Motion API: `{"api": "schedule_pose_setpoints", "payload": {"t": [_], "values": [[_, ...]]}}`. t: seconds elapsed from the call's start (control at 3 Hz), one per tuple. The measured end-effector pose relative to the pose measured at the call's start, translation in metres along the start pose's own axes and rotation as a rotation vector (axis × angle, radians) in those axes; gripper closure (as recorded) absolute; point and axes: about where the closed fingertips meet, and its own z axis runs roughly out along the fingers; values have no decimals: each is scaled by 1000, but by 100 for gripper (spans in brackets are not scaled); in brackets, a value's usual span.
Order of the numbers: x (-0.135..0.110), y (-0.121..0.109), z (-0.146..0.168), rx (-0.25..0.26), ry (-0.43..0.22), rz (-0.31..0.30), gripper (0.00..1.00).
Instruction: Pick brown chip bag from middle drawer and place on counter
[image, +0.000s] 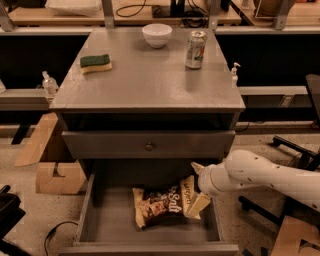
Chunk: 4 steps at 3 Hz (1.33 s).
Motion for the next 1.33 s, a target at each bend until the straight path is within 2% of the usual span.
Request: {"api": "schedule_pose_setpoints", "payload": {"t": [0.33,0.67,1.33], "values": [[0,0,0,0,0,0,0],[-4,1,19,-18,18,-14,0],[1,9,99,-51,-10,-19,0]]}}
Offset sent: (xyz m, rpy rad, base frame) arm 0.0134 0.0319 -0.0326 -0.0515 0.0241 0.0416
